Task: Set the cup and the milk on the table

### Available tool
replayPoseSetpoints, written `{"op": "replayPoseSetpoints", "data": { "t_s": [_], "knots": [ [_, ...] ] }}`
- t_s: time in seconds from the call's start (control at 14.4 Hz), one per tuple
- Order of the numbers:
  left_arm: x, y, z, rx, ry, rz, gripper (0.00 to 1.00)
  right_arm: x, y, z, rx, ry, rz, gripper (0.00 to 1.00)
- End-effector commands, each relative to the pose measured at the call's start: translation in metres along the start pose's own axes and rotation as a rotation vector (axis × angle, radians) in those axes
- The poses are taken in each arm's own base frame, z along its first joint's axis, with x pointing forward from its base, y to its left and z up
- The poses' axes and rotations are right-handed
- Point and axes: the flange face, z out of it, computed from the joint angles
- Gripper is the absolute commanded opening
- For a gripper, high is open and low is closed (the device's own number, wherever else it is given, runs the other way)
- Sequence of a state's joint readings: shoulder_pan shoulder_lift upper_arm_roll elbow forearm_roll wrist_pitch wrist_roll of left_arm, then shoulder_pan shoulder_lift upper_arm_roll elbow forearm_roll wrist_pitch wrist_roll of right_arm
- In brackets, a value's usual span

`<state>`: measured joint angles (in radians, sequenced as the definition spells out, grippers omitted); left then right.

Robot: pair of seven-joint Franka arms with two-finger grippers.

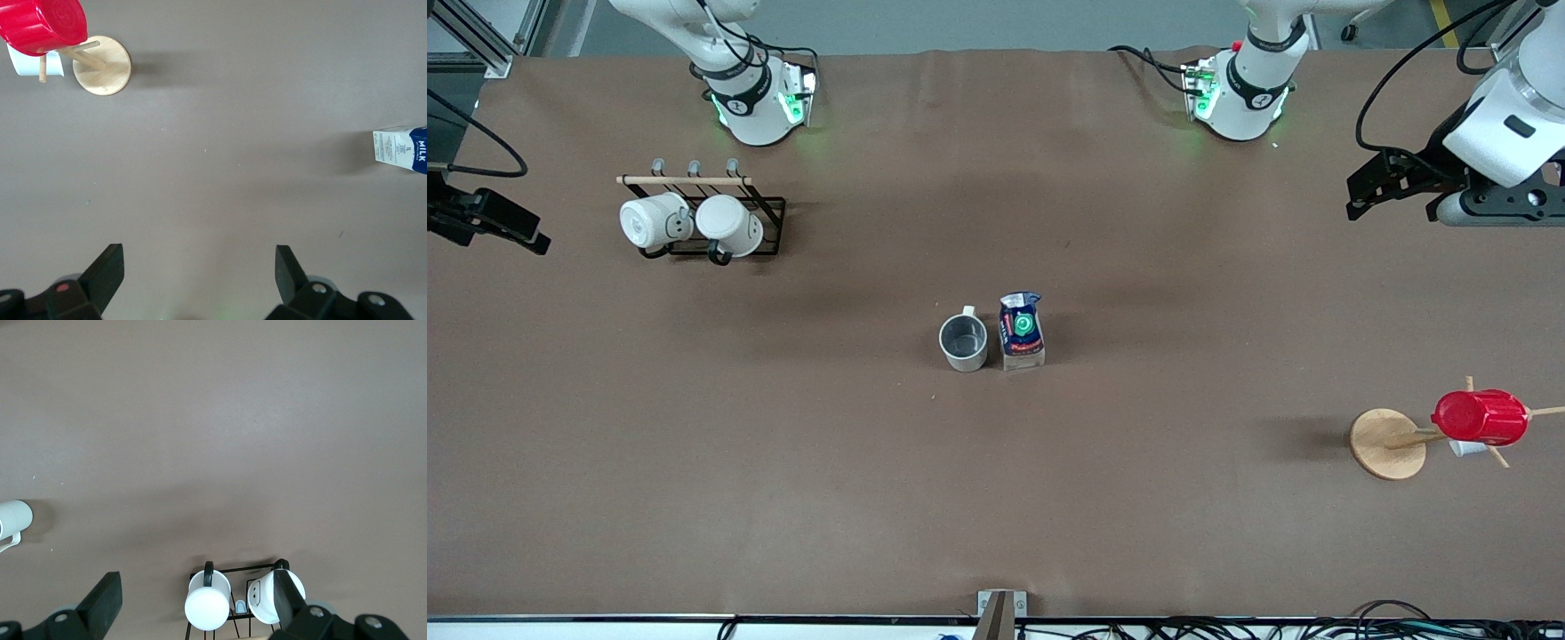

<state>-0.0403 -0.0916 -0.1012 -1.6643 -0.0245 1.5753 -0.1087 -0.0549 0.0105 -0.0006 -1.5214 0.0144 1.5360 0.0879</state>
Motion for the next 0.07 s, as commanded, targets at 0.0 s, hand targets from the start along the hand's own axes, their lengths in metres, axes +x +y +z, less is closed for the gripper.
{"op": "replayPoseSetpoints", "data": {
  "t_s": [0.0],
  "knots": [
    [0.0006,-0.0016,-0.0073,-0.006,0.02,0.004,1.0,-0.001,0.0024,-0.0046,0.014,-0.005,-0.006,1.0]
  ]
}}
